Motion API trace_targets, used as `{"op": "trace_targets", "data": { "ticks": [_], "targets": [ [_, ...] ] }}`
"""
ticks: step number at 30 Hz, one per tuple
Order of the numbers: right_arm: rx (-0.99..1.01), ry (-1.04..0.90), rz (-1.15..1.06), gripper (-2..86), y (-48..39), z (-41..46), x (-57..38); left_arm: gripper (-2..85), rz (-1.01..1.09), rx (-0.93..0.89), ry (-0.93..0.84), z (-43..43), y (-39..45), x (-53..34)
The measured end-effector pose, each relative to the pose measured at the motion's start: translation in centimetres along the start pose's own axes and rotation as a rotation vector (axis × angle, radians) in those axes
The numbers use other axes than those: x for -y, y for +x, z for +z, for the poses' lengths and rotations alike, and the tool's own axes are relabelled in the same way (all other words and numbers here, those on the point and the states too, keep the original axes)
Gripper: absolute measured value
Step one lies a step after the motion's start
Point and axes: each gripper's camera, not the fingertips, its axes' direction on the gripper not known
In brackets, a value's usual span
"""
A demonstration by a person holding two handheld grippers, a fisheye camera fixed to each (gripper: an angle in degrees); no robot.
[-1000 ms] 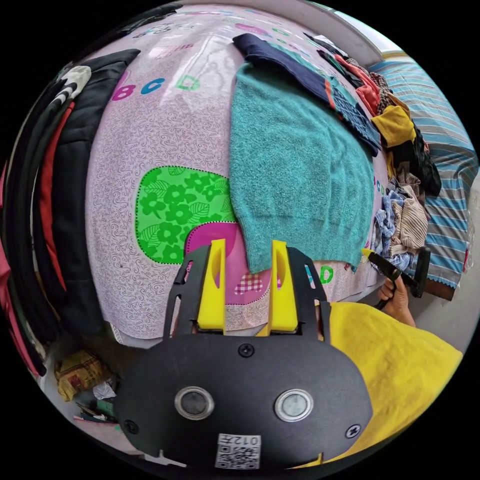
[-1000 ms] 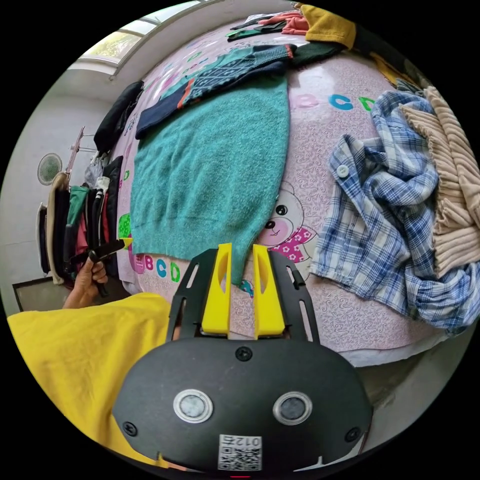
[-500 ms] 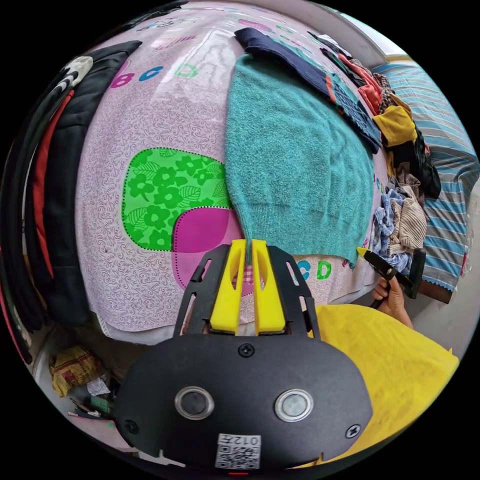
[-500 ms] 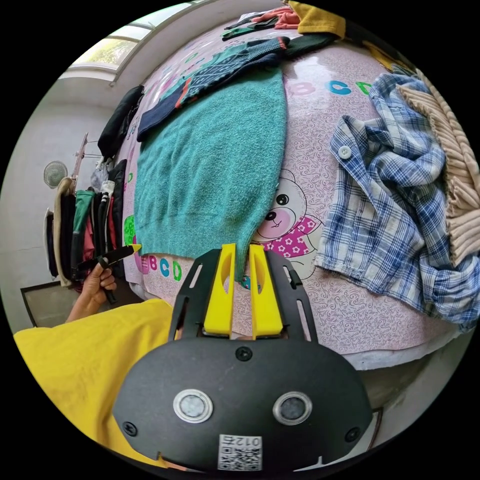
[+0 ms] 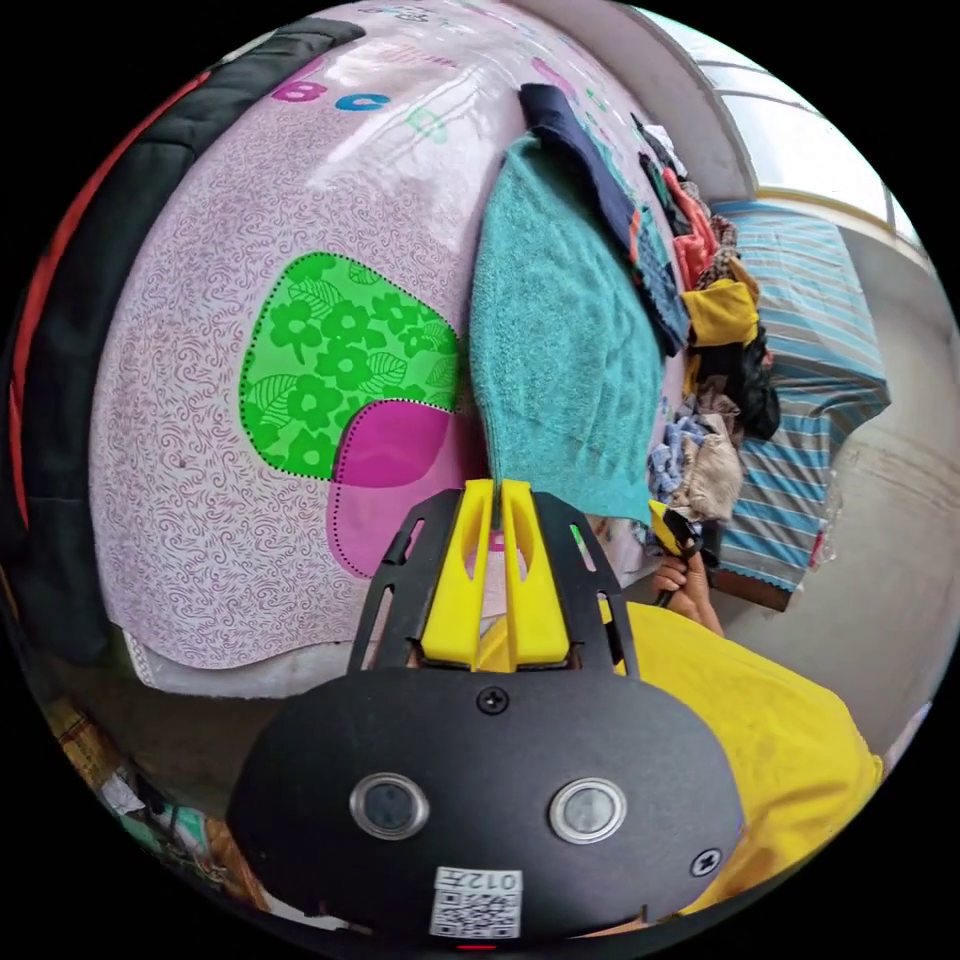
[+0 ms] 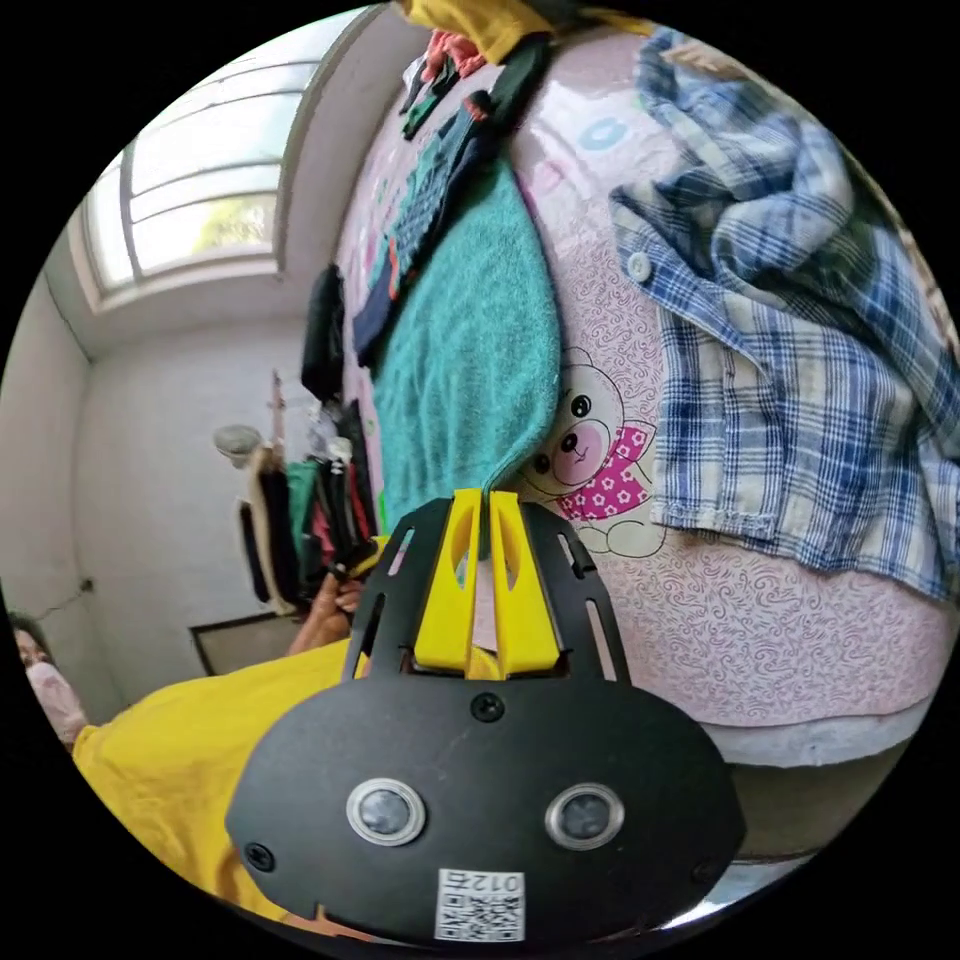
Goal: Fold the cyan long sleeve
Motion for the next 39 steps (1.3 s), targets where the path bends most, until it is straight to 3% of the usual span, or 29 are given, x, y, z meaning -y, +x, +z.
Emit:
{"op": "trace_targets", "data": {
  "ticks": [7, 15, 25, 32, 39],
  "targets": [
    [0.125, 0.025, -0.127, 0.6, -3.0, -6.5, -2.0, 0.4, 0.058, -0.306, 0.107, -5.4, -1.0, -3.6],
    [0.208, 0.039, -0.184, 0.6, -6.1, -12.6, -5.7, 0.4, 0.140, -0.409, 0.109, -9.3, -0.3, -8.1],
    [0.375, 0.057, -0.099, 0.6, -7.6, -18.6, -12.3, 0.4, 0.071, -0.576, 0.116, -13.6, -0.2, -14.9],
    [0.429, 0.133, -0.116, 0.7, -8.7, -19.3, -9.0, 0.5, 0.145, -0.612, 0.151, -14.3, 1.8, -9.3],
    [0.481, 0.180, -0.114, 0.8, -9.8, -16.7, 0.7, 0.5, 0.164, -0.609, 0.176, -13.3, 3.9, 1.1]
  ]
}}
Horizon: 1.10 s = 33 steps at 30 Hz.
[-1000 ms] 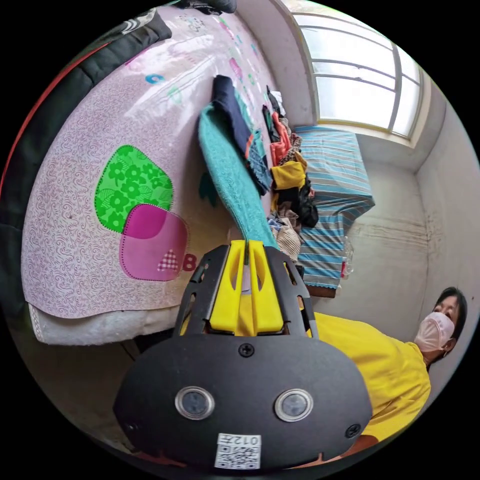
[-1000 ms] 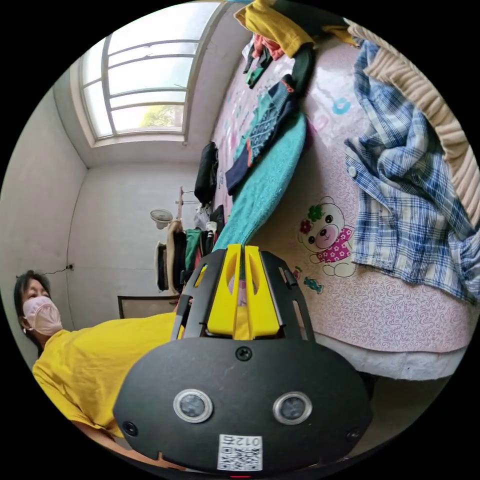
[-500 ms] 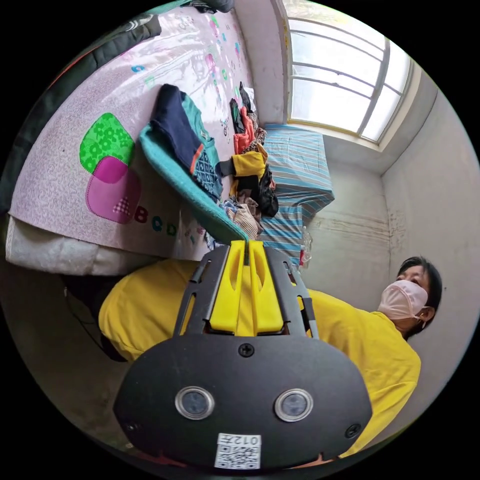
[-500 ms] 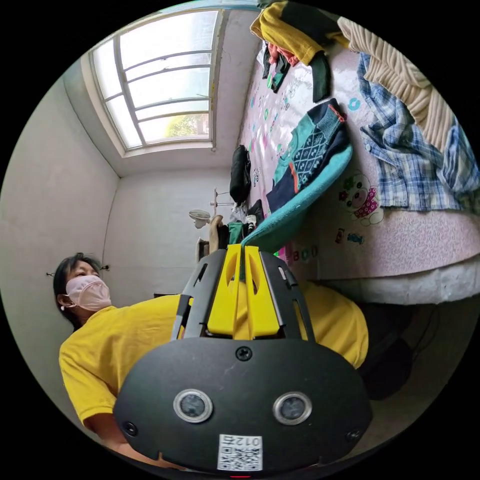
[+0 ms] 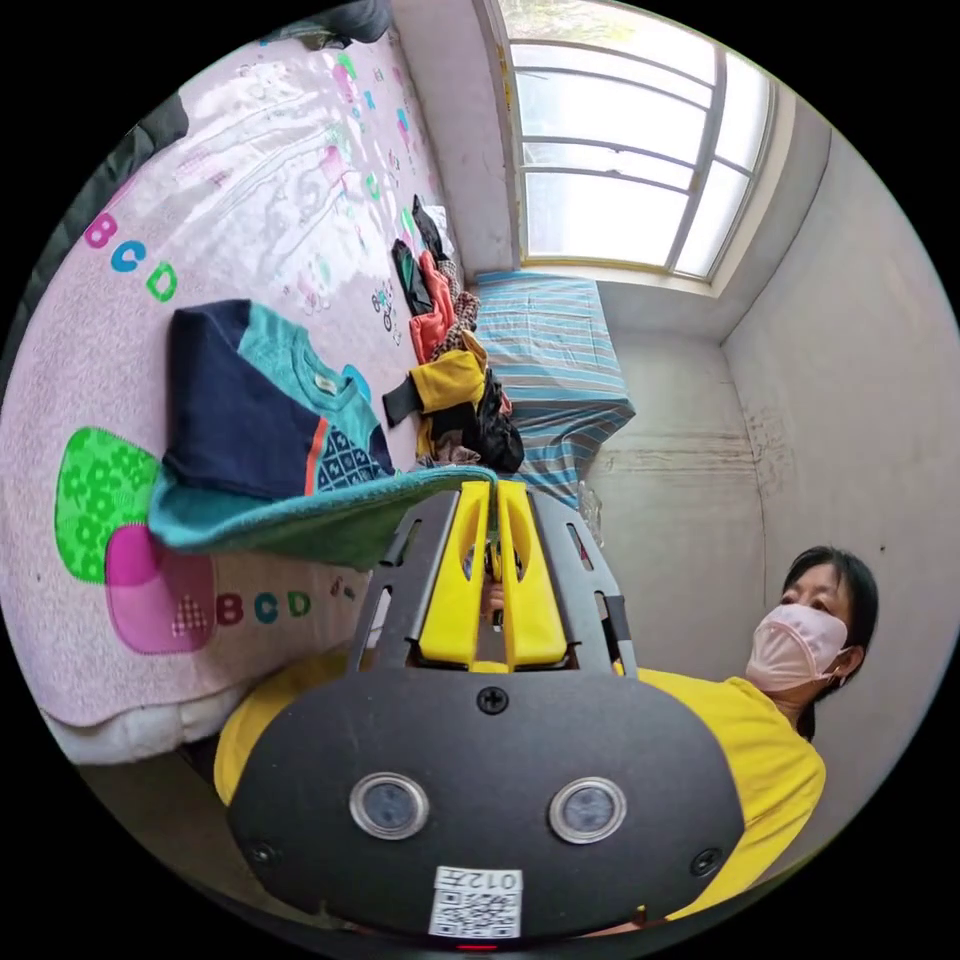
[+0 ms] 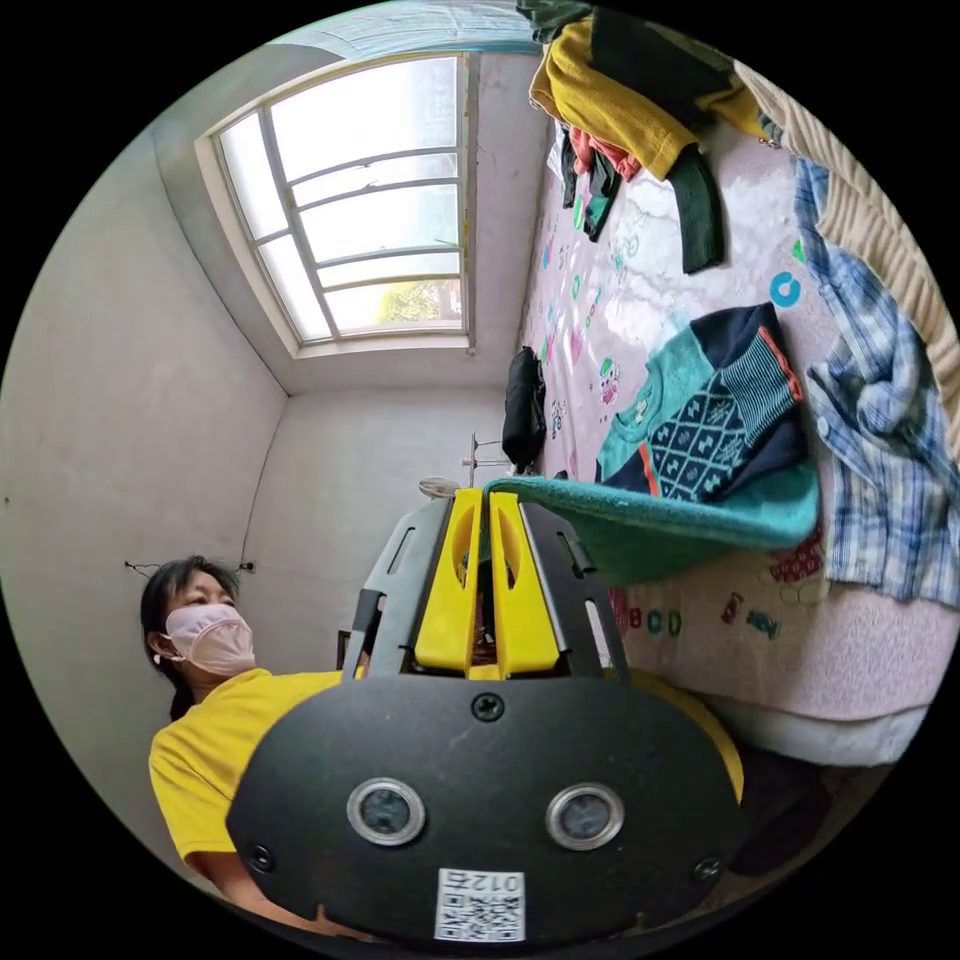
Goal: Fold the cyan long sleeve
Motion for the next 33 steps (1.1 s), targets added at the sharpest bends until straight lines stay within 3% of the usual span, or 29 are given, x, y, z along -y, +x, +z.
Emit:
{"op": "trace_targets", "data": {
  "ticks": [8, 13, 18, 23, 30, 33],
  "targets": [
    [-0.122, -0.041, 0.080, 0.8, 4.8, 7.9, 12.4, 0.6, -0.147, 0.078, 0.025, 3.5, -5.6, 10.8],
    [-0.354, -0.075, 0.160, 1.3, 11.6, 14.8, 19.1, 1.5, -0.250, 0.116, 0.044, 6.9, -12.9, 16.8],
    [-0.418, -0.056, 0.219, 2.0, 15.0, 17.0, 19.7, 3.1, -0.141, 0.045, 0.106, 6.2, -12.8, 17.2],
    [-0.551, -0.087, 0.013, 2.7, 11.1, 15.5, 16.4, 4.4, 0.031, 0.299, 0.032, 3.0, -7.8, 13.0],
    [-0.856, -0.285, -0.243, 5.3, 8.5, 15.2, 5.4, 7.0, 0.160, 0.856, -0.232, 6.8, -6.0, 2.9],
    [-0.882, -0.319, -0.272, 6.1, 9.4, 15.8, 2.3, 7.5, 0.231, 0.899, -0.300, 10.1, -6.2, 1.5]
  ]
}}
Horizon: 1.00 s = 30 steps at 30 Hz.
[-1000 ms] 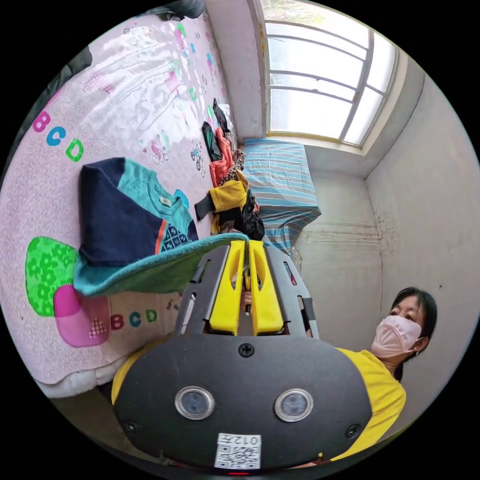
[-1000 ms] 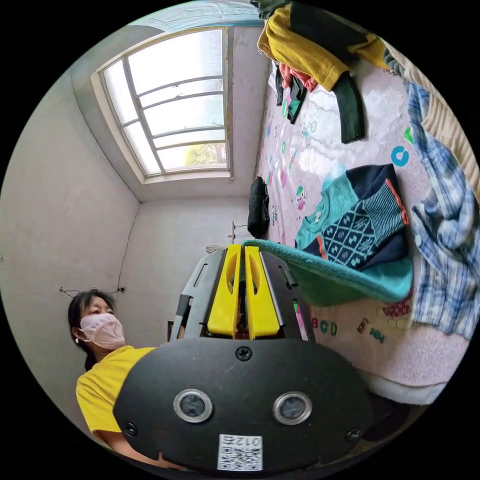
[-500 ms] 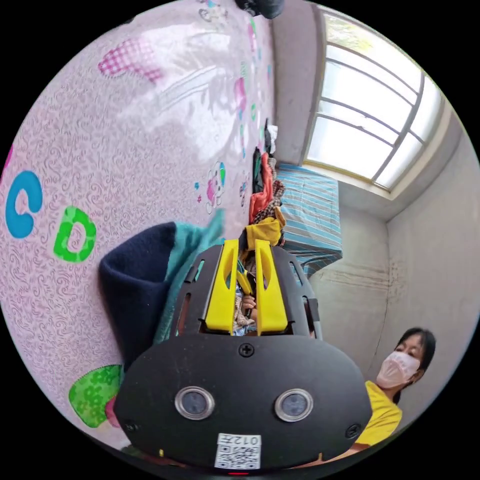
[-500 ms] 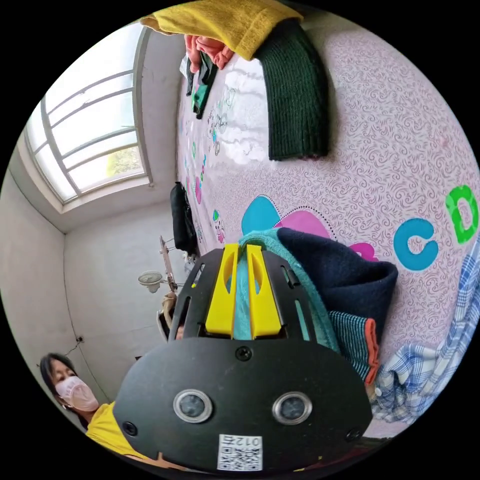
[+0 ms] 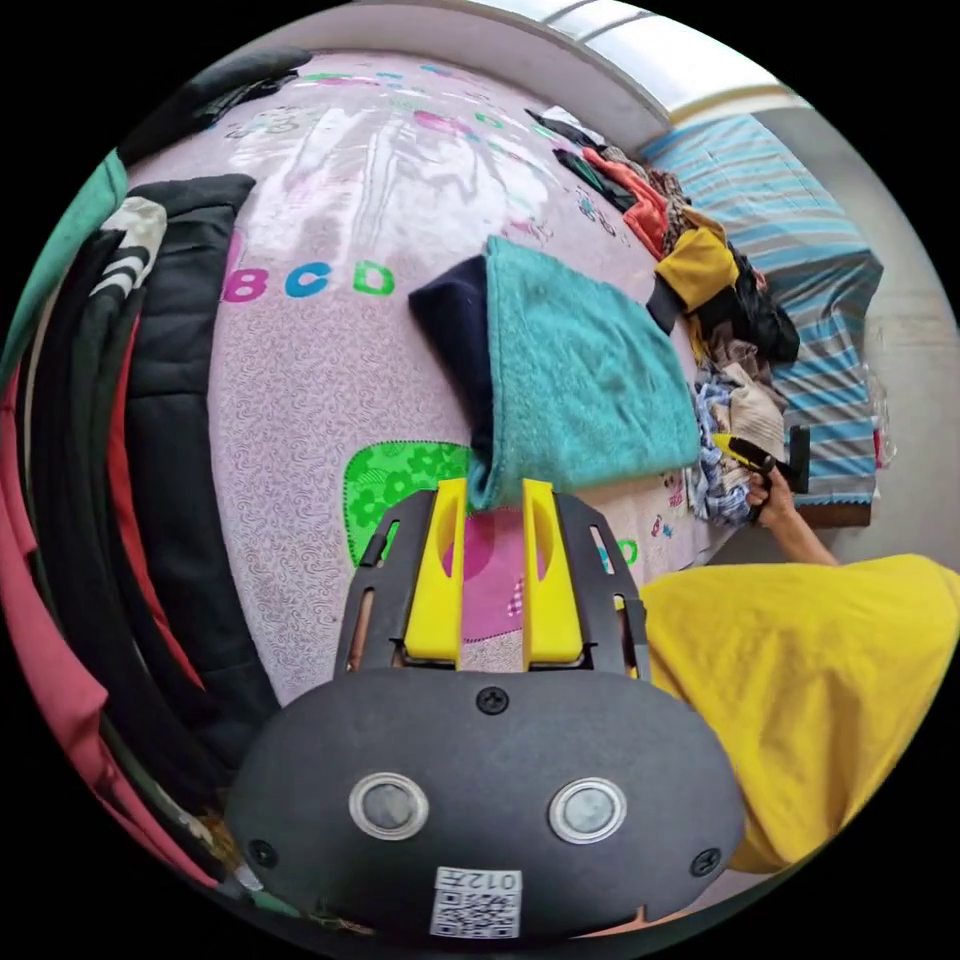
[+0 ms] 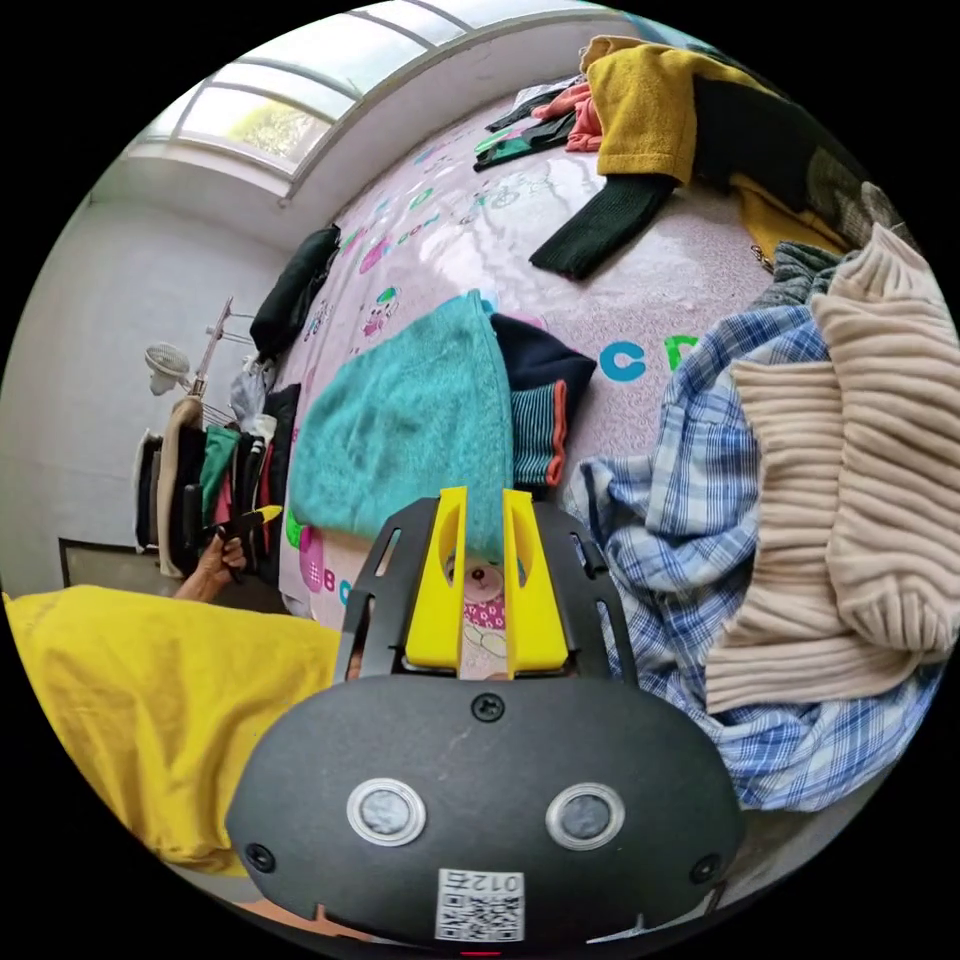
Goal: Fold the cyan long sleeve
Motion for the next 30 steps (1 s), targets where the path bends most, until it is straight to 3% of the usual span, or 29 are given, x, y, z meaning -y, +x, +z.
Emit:
{"op": "trace_targets", "data": {
  "ticks": [4, 14, 22, 27, 30],
  "targets": [
    [-0.105, -0.036, -0.087, 7.0, -2.0, 2.3, -1.5, 7.0, 0.105, 0.136, -0.065, 2.8, 2.8, 1.6],
    [-0.248, -0.085, -0.223, 7.5, -4.2, 5.1, -1.9, 1.6, 0.145, 0.181, -0.174, 4.8, 5.3, 5.6],
    [-0.199, -0.152, -0.169, 3.0, -3.4, 7.4, 0.8, 0.3, 0.201, 0.171, -0.247, 3.0, 5.3, 8.8],
    [-0.037, -0.086, -0.048, 1.4, -2.6, 1.8, 0.3, 0.1, 0.184, 0.095, -0.211, -3.0, 4.2, 8.8],
    [-0.014, -0.175, 0.008, 1.2, -0.4, 3.1, -1.5, 0.1, 0.106, 0.054, -0.309, -1.1, 1.8, 7.6]
  ]
}}
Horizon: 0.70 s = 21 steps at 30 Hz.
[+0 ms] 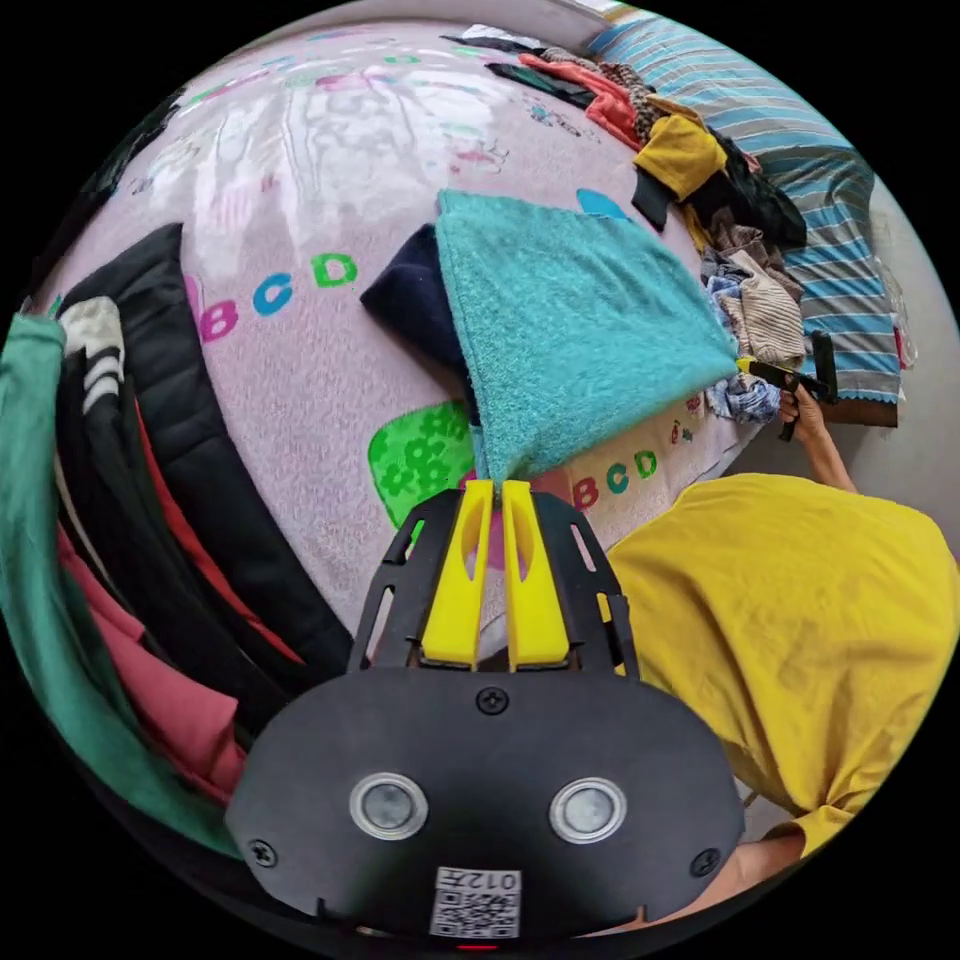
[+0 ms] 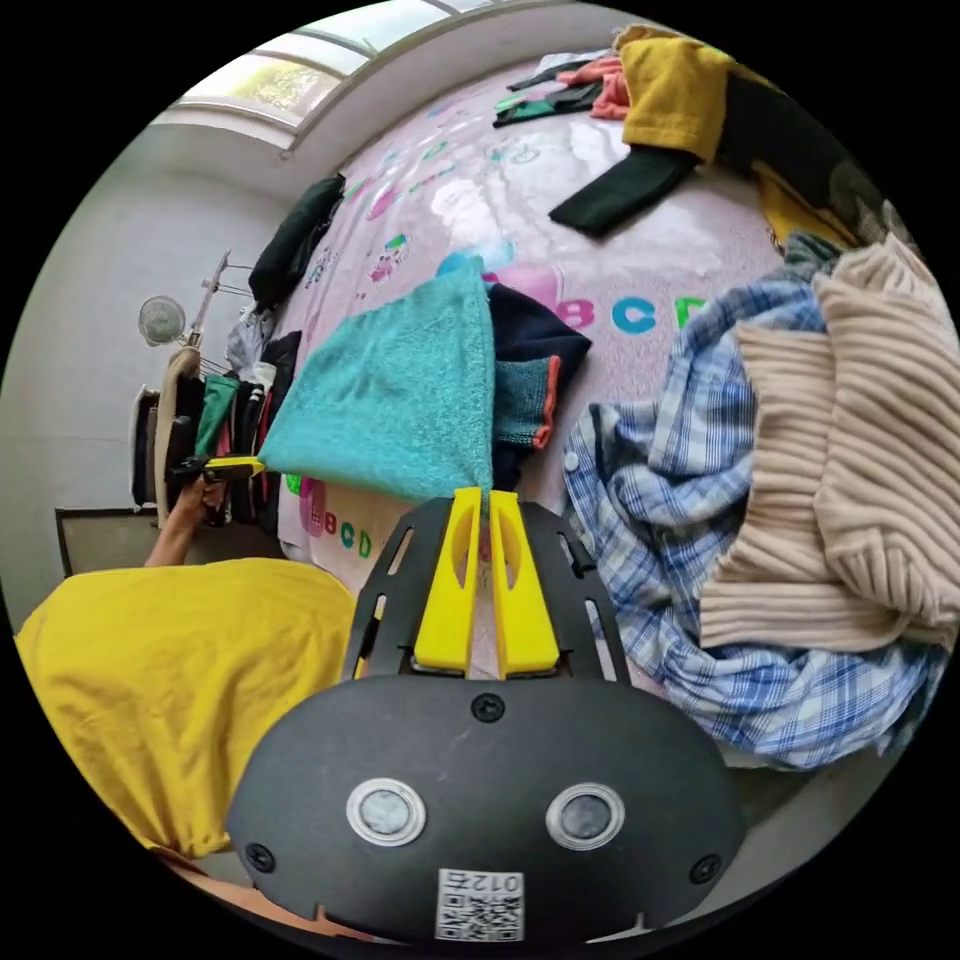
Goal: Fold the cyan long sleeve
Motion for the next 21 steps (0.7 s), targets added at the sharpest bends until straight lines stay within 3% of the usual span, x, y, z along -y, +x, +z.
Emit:
{"op": "trace_targets", "data": {
  "ticks": [3, 7, 11, 16, 21],
  "targets": [
    [0.028, -0.083, 0.042, 1.2, 1.5, 4.0, -1.5, 0.1, -0.005, -0.029, -0.112, 4.1, -0.1, -0.8],
    [-0.027, -0.115, 0.005, 1.8, 0.5, 5.0, -3.5, 0.3, -0.040, -0.039, -0.121, 5.4, -0.4, -2.5],
    [-0.023, -0.134, -0.053, 2.9, 0.4, 4.7, -3.8, 0.5, -0.081, -0.051, -0.027, 4.1, -1.2, -3.6],
    [-0.144, -0.032, -0.146, 6.1, -1.9, 1.0, -2.3, 0.4, -0.167, 0.079, 0.213, -2.4, -1.2, -4.3],
    [-0.121, 0.035, -0.166, 7.1, -2.5, 0.1, 2.1, 0.4, -0.137, 0.023, 0.216, -3.8, -1.5, 1.1]
  ]
}}
